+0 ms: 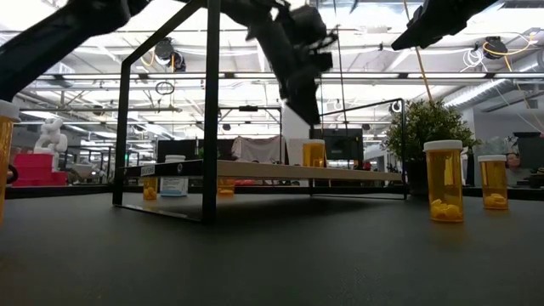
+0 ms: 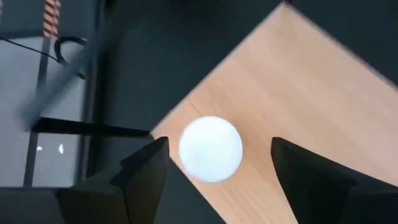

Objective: Pick and place medicine bottles onto shelf by color
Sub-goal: Align the large orange pill bottle with the other large pill bottle on the shelf

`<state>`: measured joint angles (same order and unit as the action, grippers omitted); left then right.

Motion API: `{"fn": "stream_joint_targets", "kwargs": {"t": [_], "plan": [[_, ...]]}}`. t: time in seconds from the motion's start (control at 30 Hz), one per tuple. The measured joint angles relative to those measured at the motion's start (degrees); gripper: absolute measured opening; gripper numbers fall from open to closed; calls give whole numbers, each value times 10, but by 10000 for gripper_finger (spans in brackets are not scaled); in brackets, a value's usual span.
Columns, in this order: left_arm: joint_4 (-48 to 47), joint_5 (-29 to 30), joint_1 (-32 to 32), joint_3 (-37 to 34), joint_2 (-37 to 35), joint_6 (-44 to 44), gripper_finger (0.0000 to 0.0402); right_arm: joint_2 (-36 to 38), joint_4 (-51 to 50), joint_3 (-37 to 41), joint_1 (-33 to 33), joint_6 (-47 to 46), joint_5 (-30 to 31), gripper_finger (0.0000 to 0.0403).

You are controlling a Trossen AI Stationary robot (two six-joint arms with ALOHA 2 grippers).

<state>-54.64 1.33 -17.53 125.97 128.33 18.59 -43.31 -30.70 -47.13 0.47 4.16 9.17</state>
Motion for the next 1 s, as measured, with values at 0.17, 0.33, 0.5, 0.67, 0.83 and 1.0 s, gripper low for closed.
{"fn": "stream_joint_targets", "kwargs": {"t": [0.17,0.33,0.5,0.67,0.83,1.0], "plan": [[-30,2,9,0,-45,-12,274,0,0,0,0,-7,0,0],[-98,21,8,0,-93,-32,273,0,4,6,0,-29,0,0],[-176,46,7,0,-137,-69,273,0,7,26,0,-50,-2,0],[-182,53,0,-36,-179,-75,273,0,15,48,0,-69,-2,0],[-101,53,-30,-147,-229,-57,273,0,38,62,0,-79,-2,0],[-31,22,-74,-251,-266,-44,273,0,50,73,0,-85,-2,0]]}}
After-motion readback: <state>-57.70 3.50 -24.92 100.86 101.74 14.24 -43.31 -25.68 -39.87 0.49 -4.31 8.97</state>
